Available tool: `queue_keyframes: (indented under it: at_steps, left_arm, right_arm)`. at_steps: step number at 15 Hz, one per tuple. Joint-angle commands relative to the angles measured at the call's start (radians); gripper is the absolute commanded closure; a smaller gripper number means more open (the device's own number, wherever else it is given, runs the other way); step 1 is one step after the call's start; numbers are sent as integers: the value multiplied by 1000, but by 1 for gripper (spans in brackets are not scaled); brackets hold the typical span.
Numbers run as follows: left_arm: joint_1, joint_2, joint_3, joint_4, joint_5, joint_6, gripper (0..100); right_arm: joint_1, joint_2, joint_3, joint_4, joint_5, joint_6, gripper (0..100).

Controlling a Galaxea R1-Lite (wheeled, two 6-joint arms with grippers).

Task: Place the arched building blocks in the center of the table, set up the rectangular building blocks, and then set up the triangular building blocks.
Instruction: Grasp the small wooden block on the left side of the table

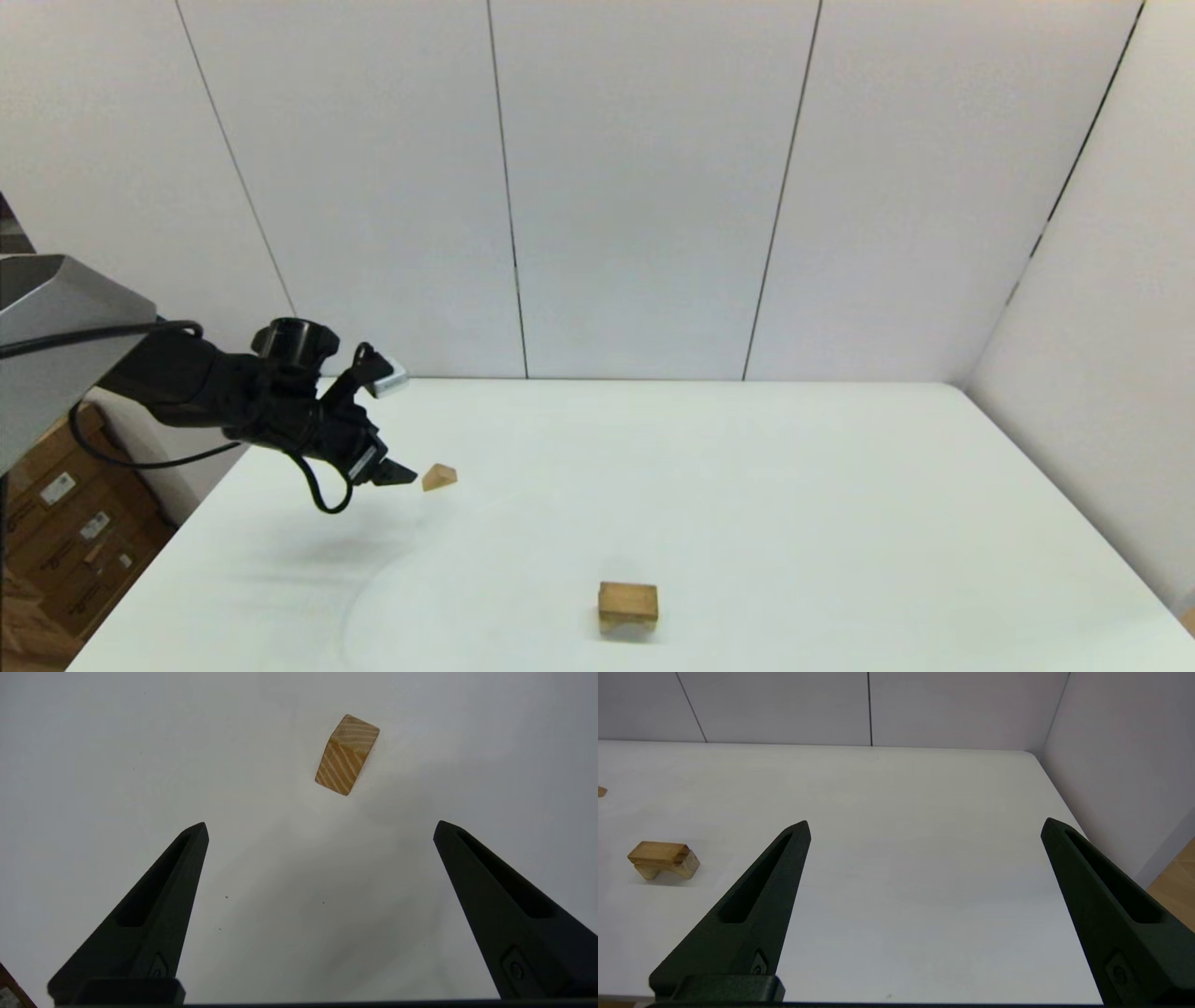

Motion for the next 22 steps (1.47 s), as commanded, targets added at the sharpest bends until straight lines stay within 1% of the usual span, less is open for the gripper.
queue_keyframes:
  at_steps: [1,4,8,10,12,13,22]
  left_arm:
    - [-16,73,-172,173,-13,34,0]
    - [-44,129,-189,178,-14,68,0]
    - [-74,205,-246,181,-17,71,0]
    - [-76,233,-281,210,-22,71,0]
    - [-76,239,-325,270,-66,68,0]
    - [-76,247,-347,298,-66,69,0]
    - [-70,291,-388,304,-66,74,0]
  right_arm:
    - [0,0,0,0,0,0,0]
    - [0,0,0,0,0,0,0]
    - [0,0,0,0,0,0,0]
    - [0,0,0,0,0,0,0]
    - [0,0,0,0,0,0,0]
    - [0,1,0,0,0,0,0]
    - [0,0,0,0,0,0,0]
